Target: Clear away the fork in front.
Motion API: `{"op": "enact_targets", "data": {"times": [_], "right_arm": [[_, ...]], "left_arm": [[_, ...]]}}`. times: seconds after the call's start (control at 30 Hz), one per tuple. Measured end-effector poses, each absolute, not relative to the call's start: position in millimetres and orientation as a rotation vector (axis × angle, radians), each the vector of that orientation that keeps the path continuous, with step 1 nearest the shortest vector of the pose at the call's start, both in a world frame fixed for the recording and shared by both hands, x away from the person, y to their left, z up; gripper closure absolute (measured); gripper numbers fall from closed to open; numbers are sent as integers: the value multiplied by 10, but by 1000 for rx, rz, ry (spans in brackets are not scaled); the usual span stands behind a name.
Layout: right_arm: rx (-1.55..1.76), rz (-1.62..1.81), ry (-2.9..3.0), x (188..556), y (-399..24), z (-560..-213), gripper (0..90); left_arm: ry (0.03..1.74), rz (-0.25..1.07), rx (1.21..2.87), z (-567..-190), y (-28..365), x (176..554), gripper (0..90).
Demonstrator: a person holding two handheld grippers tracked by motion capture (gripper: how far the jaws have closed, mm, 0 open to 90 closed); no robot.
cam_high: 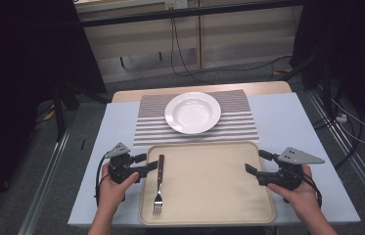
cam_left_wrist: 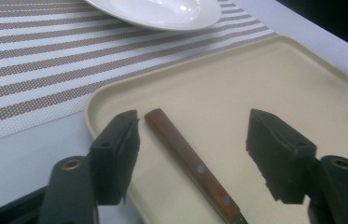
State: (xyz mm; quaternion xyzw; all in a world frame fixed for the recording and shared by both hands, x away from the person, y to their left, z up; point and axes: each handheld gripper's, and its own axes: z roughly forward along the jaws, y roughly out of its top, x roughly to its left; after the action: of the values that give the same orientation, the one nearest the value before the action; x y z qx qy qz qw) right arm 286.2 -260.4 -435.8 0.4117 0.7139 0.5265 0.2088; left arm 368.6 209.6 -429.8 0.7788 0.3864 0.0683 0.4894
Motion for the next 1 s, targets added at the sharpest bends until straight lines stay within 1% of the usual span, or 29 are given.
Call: {"op": "enact_targets", "data": {"times": [0.1,0.13,0.27,0.33,0.43,0.5,0.67,1.0], "right_arm": [[1140,1447,1994,2840,-2623,-4365,247],[1132,1431,2004,2823,-2633,-4371,237],[1128,1419,2013,2802,-2645,-4384,224],[1121,1409,2021,2792,-2657,-4388,212],[1119,1402,2025,2777,-2666,-4390,209],[1128,1400,2026,2743,-2694,-4391,205],[1134,1398,2017,2711,-2741,-4392,205],[1154,1401,1996,2671,-2825,-4414,205]], "left_arm": [[935,174,1899,-4276,2144,3635,326],[940,175,1902,-4272,2158,3620,281],[956,181,1894,-4254,2235,3568,258],[965,187,1893,-4242,2281,3546,228],[956,196,1897,-4239,2331,3510,228],[955,207,1913,-4242,2366,3487,204],[954,210,1904,-4236,2414,3470,189],[947,216,1902,-4205,2451,3460,158]]}}
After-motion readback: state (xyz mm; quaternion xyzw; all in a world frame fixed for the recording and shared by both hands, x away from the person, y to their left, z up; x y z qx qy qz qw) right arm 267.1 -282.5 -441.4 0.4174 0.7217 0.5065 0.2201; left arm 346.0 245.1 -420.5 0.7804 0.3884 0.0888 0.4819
